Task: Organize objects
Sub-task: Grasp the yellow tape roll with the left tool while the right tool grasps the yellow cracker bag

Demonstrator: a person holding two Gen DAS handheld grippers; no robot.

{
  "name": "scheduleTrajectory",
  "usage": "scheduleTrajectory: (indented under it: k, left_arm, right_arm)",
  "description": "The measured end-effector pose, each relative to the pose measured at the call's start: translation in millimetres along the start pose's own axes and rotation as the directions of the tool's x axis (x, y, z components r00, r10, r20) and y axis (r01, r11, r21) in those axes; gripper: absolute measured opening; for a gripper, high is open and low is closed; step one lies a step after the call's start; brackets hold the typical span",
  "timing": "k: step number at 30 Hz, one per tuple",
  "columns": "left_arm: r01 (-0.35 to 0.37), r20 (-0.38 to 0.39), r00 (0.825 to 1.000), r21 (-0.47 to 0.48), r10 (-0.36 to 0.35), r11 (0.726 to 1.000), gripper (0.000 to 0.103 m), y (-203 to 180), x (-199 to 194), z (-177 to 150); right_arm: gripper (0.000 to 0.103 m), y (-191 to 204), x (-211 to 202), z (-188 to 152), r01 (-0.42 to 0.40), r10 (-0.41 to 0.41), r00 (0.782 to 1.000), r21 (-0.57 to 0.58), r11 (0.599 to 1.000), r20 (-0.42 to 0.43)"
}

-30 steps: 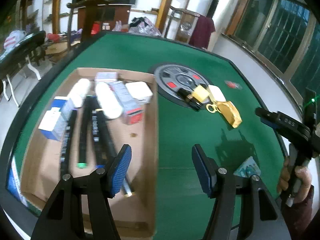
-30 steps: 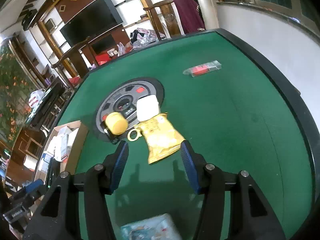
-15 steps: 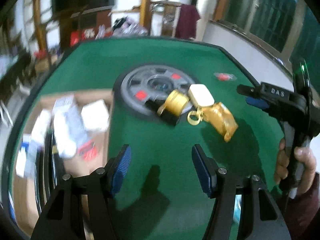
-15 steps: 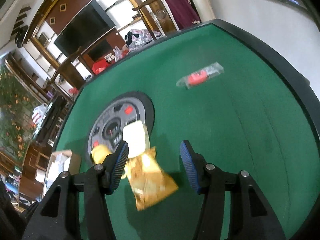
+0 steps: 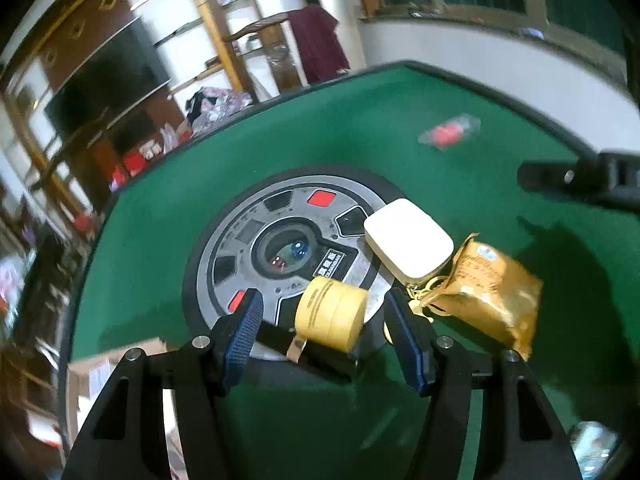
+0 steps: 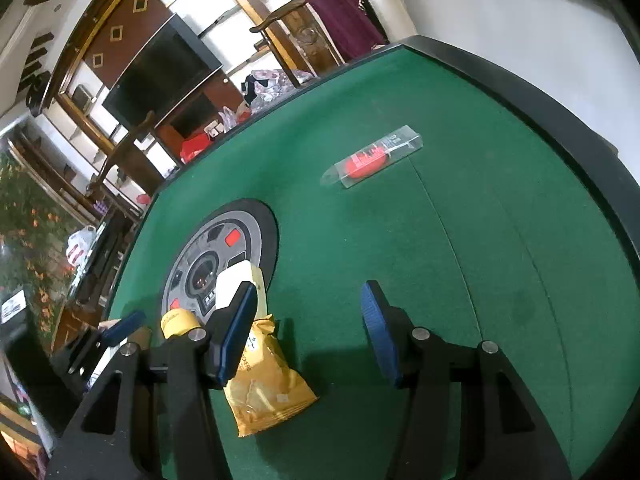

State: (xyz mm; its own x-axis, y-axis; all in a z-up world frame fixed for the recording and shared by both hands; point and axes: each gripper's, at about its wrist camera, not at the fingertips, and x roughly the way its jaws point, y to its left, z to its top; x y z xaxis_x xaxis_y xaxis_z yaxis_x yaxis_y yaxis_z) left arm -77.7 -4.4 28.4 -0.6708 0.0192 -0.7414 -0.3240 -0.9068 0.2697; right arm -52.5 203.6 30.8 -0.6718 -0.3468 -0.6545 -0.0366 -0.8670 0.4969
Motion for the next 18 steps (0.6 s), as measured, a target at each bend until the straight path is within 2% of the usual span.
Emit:
scheduleTrajectory:
  k: [3, 8, 15, 18]
  left_arm:
    - [0.013, -0.013, 1.000, 0.016, -0.013, 1.000, 0.057, -1, 9, 1]
    - [0.066, -0.044, 0.997, -0.015, -0.067, 0.998, 0.056, 4, 25, -1]
    - [0.108, -0.046, 0.993, -0.043, -0.110, 0.993, 0.056, 7, 27, -2]
    - [0.108, -0.040, 0.993, -0.048, -0.110, 0.993, 0.051, 6, 27, -3]
  right_arm:
    - [0.053, 2, 3, -1, -0.010, 0.010, 1.000, 0.001, 1.000, -0.016]
    - [0.053, 4, 9, -3, -0.003, 0.003, 0.999, -0.009, 1.000, -0.036]
    - [0.053, 6, 14, -5, 0.002, -0.003, 0.998, -0.022, 1.000, -0.056]
    - [0.053, 9, 16, -6, -0.001, -0.002, 0.998, -0.037, 0.999, -0.067]
